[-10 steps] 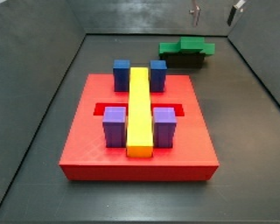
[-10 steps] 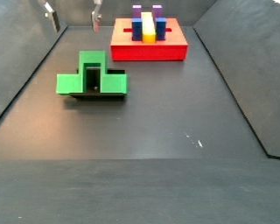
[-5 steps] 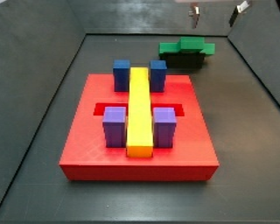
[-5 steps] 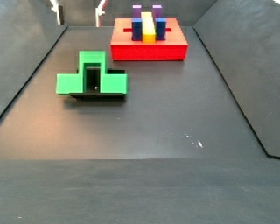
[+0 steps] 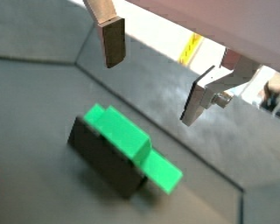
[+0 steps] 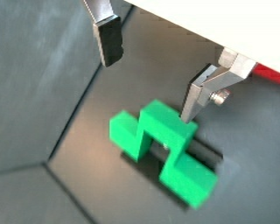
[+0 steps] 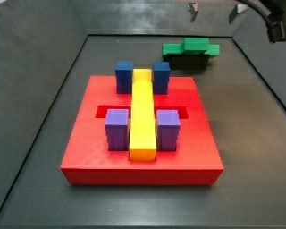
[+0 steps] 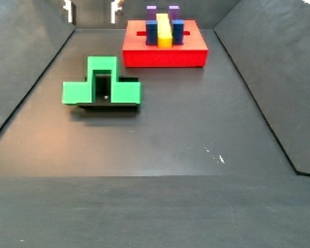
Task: Pick up the green object. Move up. Place the green object on the fixture. Regrasp the green object. Move to above the board. Insert the green object.
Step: Regrasp the green object.
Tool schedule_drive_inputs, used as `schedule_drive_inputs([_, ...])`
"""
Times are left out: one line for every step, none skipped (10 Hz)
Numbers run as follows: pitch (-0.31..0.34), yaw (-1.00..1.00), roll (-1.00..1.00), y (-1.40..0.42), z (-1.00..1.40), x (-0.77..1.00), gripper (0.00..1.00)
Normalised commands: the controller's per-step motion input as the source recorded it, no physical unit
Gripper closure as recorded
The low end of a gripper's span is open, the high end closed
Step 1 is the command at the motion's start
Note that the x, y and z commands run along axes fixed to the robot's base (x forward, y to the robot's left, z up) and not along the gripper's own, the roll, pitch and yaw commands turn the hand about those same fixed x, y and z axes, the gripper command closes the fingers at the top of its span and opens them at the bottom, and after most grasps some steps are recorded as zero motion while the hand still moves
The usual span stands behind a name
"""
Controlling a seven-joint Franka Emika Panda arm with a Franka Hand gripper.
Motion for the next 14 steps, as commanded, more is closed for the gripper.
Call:
schedule_drive_inputs([0.374,0.53,0.63,0.1,0.0,0.55,0.0])
schedule_drive_inputs([0.271,0.52,0.39,0.01,-0.07,0.48,0.0])
schedule_drive_inputs([0.1,0.41,0.2,0.0,-0.18,0.41,0.0])
schedule_drive_inputs([0.0,0.26,0.16,0.0,-0.25,0.57,0.0])
schedule_drive_inputs([-0.114,0.25,0.16,0.0,-0.35,0.58,0.0])
schedule_drive_inputs([-0.1,0.25,0.33,0.0,-0.36,0.54,0.0])
schedule_drive_inputs([0.0,0.21,0.44,0.0,-0.3,0.4,0.0])
schedule_drive_inputs([-0.02,0.15,0.34,0.01,-0.29,0.43,0.0])
schedule_drive_inputs([-0.026,0.12,0.35,0.0,-0.28,0.45,0.0])
schedule_drive_inputs([0.0,0.11,0.43,0.03,-0.2,0.28,0.0])
schedule_drive_inputs([0.0,0.09,0.41,0.01,-0.26,0.19,0.0])
schedule_drive_inputs([0.006,0.06,0.43,0.02,-0.27,0.1,0.0])
schedule_drive_inputs([0.02,0.05,0.36,0.0,-0.24,0.03,0.0])
schedule_drive_inputs([0.0,0.0,0.32,0.0,-0.2,0.0,0.0])
